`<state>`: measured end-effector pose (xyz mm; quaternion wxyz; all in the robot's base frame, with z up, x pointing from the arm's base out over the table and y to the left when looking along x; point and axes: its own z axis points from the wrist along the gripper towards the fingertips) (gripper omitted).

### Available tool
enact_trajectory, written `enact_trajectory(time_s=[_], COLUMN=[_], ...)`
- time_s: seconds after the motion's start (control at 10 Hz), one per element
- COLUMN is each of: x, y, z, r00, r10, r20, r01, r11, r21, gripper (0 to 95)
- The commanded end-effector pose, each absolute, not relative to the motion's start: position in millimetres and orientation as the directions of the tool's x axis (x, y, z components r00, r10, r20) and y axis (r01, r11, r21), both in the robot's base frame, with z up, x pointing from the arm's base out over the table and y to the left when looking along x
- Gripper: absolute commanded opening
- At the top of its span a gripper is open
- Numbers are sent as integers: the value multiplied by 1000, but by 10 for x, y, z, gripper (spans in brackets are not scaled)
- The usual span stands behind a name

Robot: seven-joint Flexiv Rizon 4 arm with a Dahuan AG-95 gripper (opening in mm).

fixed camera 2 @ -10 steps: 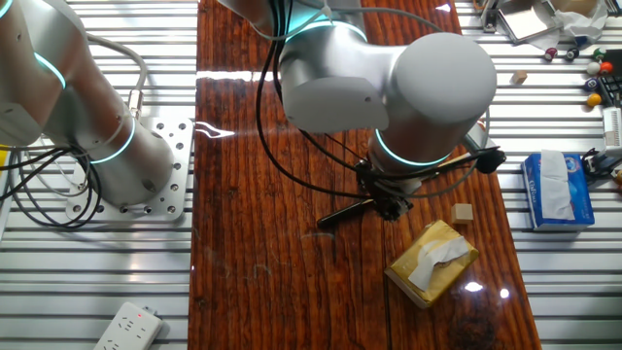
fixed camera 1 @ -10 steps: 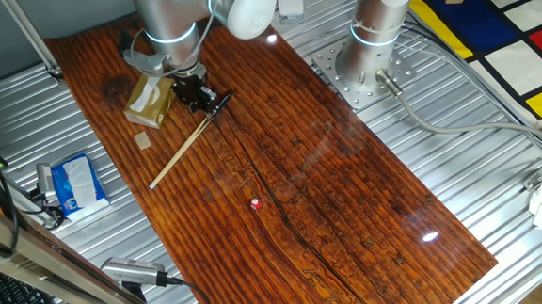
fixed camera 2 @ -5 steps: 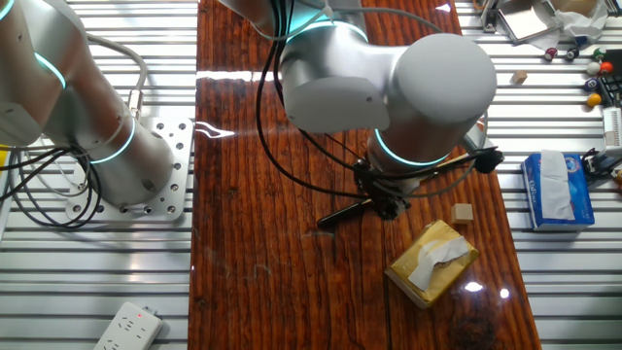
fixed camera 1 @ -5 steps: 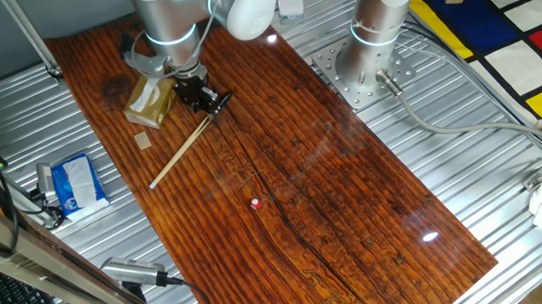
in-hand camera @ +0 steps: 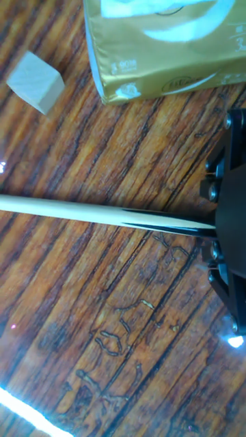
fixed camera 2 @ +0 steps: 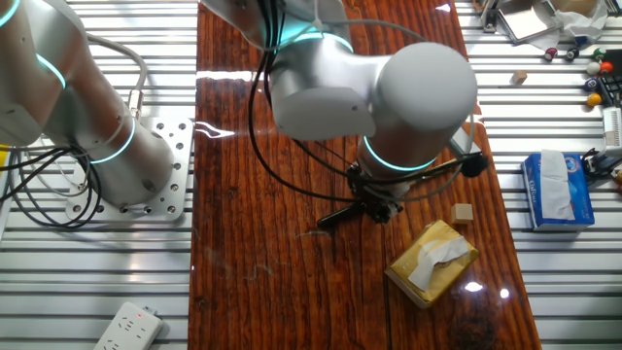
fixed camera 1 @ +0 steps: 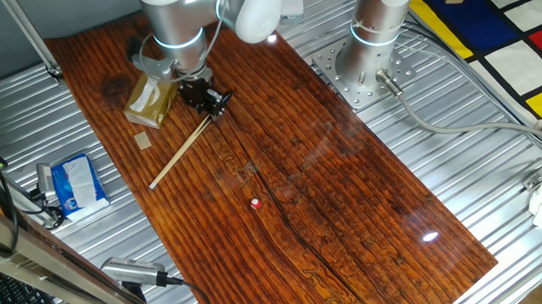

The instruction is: Hit the pool ball

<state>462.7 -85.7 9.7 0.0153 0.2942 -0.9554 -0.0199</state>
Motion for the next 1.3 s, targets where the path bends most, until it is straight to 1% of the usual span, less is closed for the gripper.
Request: enact_trajectory(time_s=[0.1,0.2,0.3,0.8,1.1,1.3], x=[4629,4629,4629,4629,4631,4642], y=[-873,-875,-875,-873,-858,-832], z=[67,61,62,66,120,215], r00=[-826,-831,-834,-834,-798,-776], r10=[-563,-557,-551,-552,-602,-629], r20=[14,15,14,20,29,50], r01=[-563,-556,-551,-551,-602,-631], r11=[826,830,834,834,798,776], r21=[43,42,31,18,12,-21], gripper=[190,190,0,0,0,0])
